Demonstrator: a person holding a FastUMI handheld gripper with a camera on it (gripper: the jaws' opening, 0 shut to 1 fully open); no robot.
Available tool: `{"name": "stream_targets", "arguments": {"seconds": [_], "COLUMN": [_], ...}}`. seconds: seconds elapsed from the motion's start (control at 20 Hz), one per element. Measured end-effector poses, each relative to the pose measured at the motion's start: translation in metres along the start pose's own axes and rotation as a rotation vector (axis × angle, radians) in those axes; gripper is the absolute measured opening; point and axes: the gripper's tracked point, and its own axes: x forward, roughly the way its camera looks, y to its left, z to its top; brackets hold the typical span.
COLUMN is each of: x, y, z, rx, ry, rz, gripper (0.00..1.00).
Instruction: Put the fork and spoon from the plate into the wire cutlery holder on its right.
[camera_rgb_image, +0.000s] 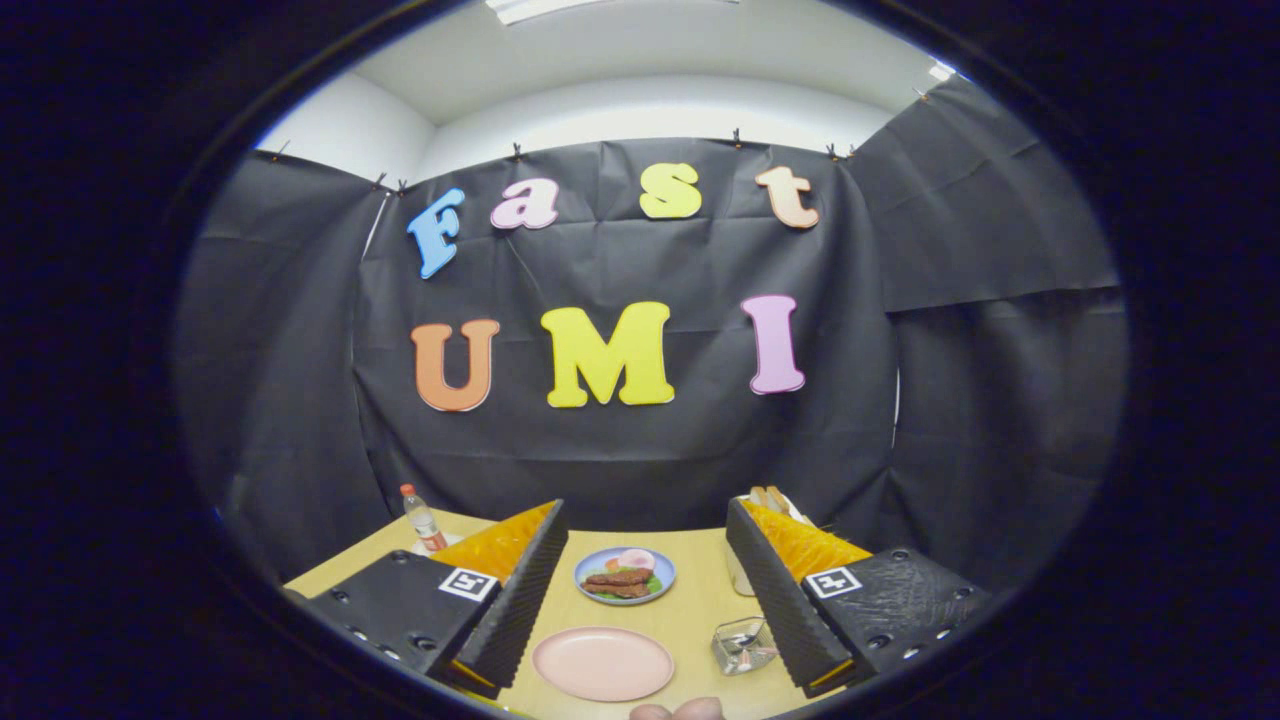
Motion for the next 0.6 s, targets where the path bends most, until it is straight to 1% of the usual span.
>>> {"name": "stream_targets", "arguments": {"seconds": [0.4,0.6], "x": [-0.0023,-0.0056], "y": [-0.0012,0.0016], "z": [-0.0039,-0.0018], "rx": [-0.004,-0.022], "ry": [-0.001,-0.015], "rz": [-0.008,0.004], "gripper": [0.96,0.96]}}
